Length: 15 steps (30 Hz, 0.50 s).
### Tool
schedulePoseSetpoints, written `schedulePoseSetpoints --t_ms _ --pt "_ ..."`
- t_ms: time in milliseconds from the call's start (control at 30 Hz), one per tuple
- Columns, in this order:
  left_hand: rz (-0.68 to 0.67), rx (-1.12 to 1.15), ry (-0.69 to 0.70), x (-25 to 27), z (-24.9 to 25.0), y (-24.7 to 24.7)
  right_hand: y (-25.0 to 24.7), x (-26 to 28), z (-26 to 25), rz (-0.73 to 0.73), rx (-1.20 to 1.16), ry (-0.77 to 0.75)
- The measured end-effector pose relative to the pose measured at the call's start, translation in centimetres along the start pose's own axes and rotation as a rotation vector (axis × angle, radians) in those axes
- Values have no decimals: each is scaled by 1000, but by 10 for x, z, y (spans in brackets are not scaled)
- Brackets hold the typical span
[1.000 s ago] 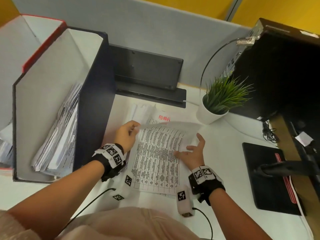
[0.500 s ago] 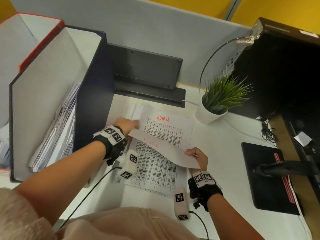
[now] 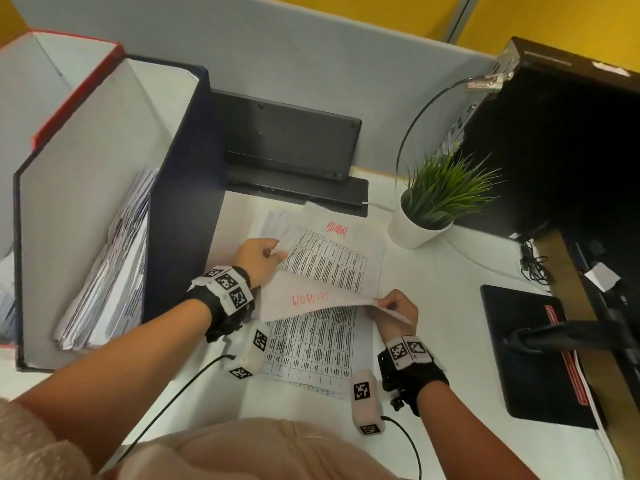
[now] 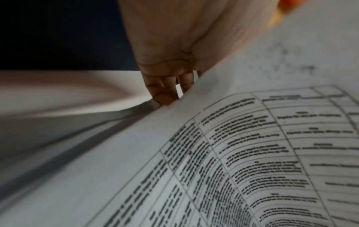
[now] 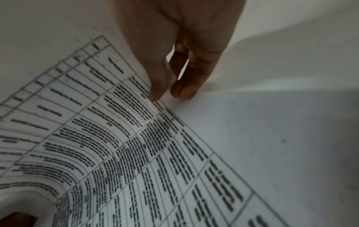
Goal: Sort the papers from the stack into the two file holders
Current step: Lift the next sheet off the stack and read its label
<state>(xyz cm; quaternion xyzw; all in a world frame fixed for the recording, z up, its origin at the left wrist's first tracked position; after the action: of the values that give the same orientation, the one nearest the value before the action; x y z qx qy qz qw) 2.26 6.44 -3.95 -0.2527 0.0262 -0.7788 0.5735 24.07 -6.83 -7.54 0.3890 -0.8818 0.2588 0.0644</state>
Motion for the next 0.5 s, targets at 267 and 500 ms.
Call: schedulePoseSetpoints --t_ms 267,500 --pt "-73 424 -47 18 1 0 -6 0 -14 -110 -21 -159" --pt "8 429 -162 9 2 -9 -10 -4 -1 -201 -239 56"
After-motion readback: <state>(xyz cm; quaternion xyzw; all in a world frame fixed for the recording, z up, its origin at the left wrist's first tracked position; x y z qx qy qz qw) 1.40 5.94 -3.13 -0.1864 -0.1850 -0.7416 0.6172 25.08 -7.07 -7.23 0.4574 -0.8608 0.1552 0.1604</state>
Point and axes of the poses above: each hand's wrist, its own x-axis away from the middle knuckle, its own y-axis out of the palm, z = x × y, the point moved 2 cm from there along -x, towards the middle knuckle, and after that the axes turned 15 degrees about x, right-handed, at the moved point
